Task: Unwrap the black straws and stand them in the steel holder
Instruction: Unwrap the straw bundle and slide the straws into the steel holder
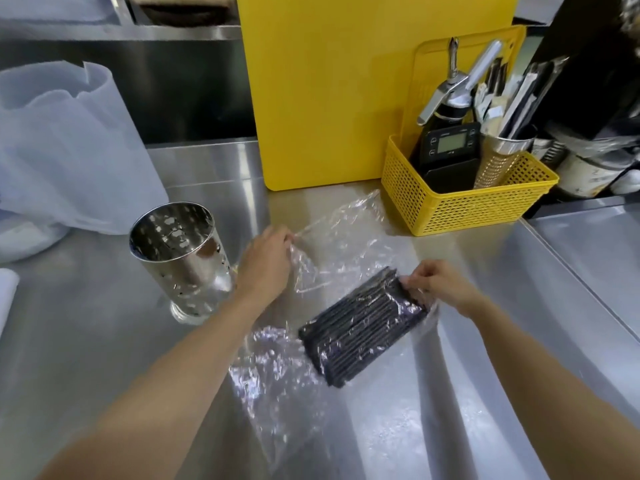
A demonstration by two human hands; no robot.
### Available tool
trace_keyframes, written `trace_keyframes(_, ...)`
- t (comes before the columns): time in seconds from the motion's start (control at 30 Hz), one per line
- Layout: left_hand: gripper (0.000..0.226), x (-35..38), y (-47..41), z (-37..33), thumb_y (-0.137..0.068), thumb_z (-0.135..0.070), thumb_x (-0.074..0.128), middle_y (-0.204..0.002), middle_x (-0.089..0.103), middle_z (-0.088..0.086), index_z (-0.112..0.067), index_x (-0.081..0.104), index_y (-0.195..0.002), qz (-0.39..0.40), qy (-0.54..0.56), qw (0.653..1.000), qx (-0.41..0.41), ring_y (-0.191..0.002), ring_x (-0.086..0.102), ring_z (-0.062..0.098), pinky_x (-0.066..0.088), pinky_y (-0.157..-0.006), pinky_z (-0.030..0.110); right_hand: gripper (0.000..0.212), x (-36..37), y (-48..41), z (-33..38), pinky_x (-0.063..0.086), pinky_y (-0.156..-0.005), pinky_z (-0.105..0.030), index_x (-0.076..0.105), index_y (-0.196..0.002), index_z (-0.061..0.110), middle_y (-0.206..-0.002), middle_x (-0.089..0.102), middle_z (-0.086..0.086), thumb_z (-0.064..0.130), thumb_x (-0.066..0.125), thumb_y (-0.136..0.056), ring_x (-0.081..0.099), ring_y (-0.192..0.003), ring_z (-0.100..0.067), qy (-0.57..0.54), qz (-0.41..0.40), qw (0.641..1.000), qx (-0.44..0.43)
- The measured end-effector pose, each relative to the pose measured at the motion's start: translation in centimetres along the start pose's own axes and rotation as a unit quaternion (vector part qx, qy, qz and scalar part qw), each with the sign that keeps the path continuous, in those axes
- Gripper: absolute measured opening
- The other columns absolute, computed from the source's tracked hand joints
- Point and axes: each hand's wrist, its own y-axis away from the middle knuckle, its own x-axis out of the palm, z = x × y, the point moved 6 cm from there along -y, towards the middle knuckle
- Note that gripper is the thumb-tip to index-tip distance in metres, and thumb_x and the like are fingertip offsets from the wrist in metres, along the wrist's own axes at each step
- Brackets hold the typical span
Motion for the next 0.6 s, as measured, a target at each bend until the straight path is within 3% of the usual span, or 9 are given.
trace_keyframes(0.1, 0.020, -2.7, -1.0, -3.4, -0.097, -0.010, 0.042, -0.096, 0.065, 0.007, -0.006, 0.062, -0.098, -0.033, 0.029, 0.993, 0.110, -0.093, 0.056, 0.026, 0.037, -0.087, 0.037, 0.036, -0.6, 0.7, 2.1, 0.044, -0.066, -0.025, 0.054, -0.112, 0.023, -0.090, 0.059, -0.005, 0.018, 0.069, -0.080, 0.058, -0.077, -0.017, -0.144, -0.013, 0.988, -0.060)
trace_keyframes(0.17, 0.020, -4.2, -1.2, -5.4, -0.096, -0.010, 0.044, -0.094, 0.065, 0.002, -0.006, 0.064, -0.098, -0.046, 0.033, 0.983, 0.172, -0.092, 0.054, 0.021, 0.028, -0.089, 0.029, 0.041, -1.4, 1.3, 4.0, 0.042, -0.069, -0.020, 0.053, -0.119, 0.026, -0.091, 0.058, -0.001, 0.018, 0.068, -0.082, 0.055, -0.080, -0.009, -0.203, -0.041, 0.973, -0.107)
trace_keyframes(0.27, 0.019, -6.1, -1.2, -8.0, -0.093, -0.009, 0.046, -0.090, 0.069, 0.004, -0.006, 0.064, -0.090, -0.077, 0.047, 0.960, 0.265, -0.087, 0.058, 0.020, 0.022, -0.084, 0.026, 0.063, -2.6, 1.6, 6.1, 0.038, -0.068, -0.022, 0.059, -0.104, 0.025, -0.089, 0.059, 0.001, 0.048, 0.085, -0.050, 0.055, -0.080, -0.009, -0.301, -0.064, 0.940, -0.144)
trace_keyframes(0.33, 0.020, -6.9, -1.3, -9.1, -0.091, -0.011, 0.046, -0.086, 0.070, 0.002, -0.007, 0.065, -0.088, -0.081, 0.063, 0.950, 0.293, -0.082, 0.056, 0.011, 0.023, -0.082, 0.026, 0.073, -3.0, 1.4, 6.7, 0.040, -0.065, -0.021, 0.062, -0.100, 0.029, -0.082, 0.063, 0.006, 0.057, 0.086, -0.036, 0.059, -0.075, -0.007, -0.325, -0.062, 0.931, -0.153)
trace_keyframes(0.5, 0.021, -8.9, -1.8, -10.2, -0.090, -0.013, 0.045, -0.080, 0.058, -0.013, -0.010, 0.065, -0.088, -0.111, 0.066, 0.945, 0.302, -0.077, 0.050, 0.006, 0.022, -0.080, 0.025, 0.047, -3.4, 1.6, 8.7, 0.048, -0.064, -0.015, 0.075, -0.066, 0.022, -0.069, 0.070, 0.011, 0.054, 0.088, -0.033, 0.064, -0.067, -0.003, -0.369, -0.050, 0.903, -0.216)
trace_keyframes(0.6, 0.020, -9.6, -2.1, -10.3, -0.091, -0.010, 0.045, -0.079, 0.057, -0.012, -0.012, 0.064, -0.089, -0.121, 0.053, 0.950, 0.283, -0.074, 0.049, 0.006, 0.022, -0.082, 0.024, 0.042, -3.5, 1.5, 8.8, 0.052, -0.068, -0.022, 0.075, -0.066, 0.017, -0.072, 0.072, 0.003, 0.045, 0.090, -0.039, 0.065, -0.073, -0.013, -0.415, -0.054, 0.881, -0.220)
